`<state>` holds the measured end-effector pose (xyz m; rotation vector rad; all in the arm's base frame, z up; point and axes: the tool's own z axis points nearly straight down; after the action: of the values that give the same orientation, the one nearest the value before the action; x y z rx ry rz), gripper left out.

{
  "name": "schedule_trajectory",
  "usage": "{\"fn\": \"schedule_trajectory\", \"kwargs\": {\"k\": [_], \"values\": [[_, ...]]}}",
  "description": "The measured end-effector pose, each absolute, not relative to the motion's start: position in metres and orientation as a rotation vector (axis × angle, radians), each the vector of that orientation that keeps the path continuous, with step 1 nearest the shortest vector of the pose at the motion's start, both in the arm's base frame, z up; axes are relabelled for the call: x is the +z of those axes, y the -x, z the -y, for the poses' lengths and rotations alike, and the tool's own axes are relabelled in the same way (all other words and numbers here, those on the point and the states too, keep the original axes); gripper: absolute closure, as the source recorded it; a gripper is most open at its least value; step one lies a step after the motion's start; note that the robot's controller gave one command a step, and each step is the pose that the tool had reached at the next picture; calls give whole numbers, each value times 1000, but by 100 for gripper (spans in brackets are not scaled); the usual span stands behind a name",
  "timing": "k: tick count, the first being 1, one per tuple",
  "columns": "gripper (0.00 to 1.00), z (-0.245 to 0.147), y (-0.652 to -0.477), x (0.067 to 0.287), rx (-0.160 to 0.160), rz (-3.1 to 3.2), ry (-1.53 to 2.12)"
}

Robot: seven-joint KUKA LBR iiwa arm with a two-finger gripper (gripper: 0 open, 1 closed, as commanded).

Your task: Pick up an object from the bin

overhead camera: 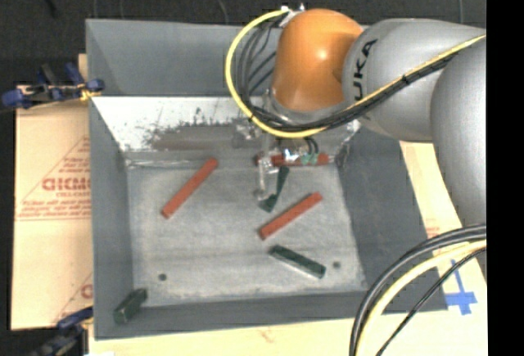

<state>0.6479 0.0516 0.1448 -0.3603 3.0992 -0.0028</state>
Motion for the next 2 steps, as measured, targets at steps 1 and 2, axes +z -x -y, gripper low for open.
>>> {"fn": "schedule_trajectory", "kwargs": {"k": [1,2], "values": [[0,6,-637,90,1,-3108,408],[0,36,-623,71,0,-3123,315]]}}
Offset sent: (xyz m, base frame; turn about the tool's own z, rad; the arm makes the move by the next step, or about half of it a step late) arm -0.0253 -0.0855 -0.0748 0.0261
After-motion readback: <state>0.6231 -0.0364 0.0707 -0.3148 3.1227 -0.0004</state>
